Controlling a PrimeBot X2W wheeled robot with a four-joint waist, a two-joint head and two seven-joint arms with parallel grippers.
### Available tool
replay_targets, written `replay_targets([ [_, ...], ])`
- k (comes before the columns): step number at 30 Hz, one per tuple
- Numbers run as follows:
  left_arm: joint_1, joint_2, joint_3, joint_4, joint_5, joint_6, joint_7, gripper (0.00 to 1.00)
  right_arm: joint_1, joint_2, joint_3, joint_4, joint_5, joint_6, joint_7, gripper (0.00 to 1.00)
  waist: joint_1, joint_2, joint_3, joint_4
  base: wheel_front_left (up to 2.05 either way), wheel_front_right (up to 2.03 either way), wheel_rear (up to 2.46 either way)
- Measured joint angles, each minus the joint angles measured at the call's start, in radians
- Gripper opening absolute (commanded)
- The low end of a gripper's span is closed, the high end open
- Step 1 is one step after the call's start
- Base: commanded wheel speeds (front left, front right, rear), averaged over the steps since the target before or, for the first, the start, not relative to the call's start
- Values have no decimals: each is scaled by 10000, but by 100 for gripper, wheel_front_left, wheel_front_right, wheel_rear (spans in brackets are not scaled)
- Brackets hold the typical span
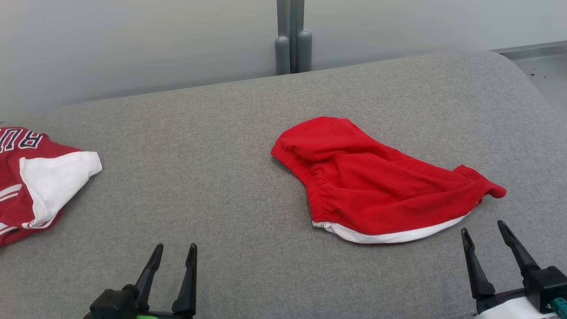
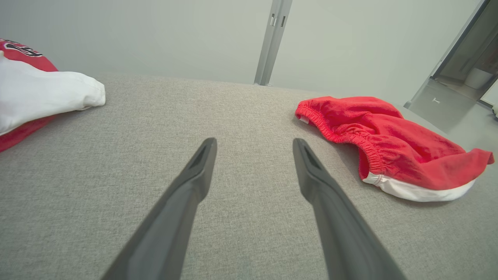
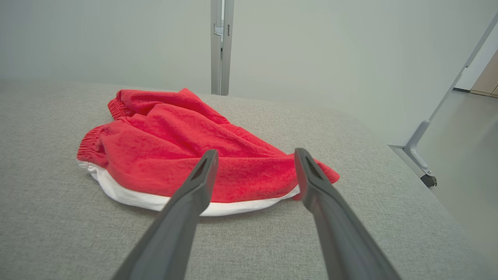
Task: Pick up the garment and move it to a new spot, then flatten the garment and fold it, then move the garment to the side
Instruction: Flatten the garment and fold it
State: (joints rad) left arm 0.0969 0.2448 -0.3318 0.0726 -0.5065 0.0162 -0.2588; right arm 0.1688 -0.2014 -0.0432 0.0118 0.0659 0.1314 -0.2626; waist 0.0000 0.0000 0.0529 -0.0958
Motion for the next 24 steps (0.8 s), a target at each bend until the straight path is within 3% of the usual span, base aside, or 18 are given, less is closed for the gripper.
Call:
replay_targets([
  [6, 337, -127, 412, 115, 353, -382, -23, 100, 410, 663, -370, -67, -245, 0, 0, 100, 0, 0, -171, 67, 0, 0, 0],
  [12, 468, -384, 600, 272, 639, -740, -25, 100, 500, 779, -435, 2, -341, 0, 0, 100, 0, 0, -189, 139, 0, 0, 0],
  [18, -209, -474, -428, 880, 769, -1229, 272, 100, 114, 587, -566, 88, -343, 0, 0, 100, 0, 0, 29, 150, 0, 0, 0],
  [24, -1662, -619, -1599, 1770, 780, -1407, 840, 100, -626, 155, -616, 608, -345, 0, -2, 100, 0, 0, 476, 54, 0, 0, 0],
])
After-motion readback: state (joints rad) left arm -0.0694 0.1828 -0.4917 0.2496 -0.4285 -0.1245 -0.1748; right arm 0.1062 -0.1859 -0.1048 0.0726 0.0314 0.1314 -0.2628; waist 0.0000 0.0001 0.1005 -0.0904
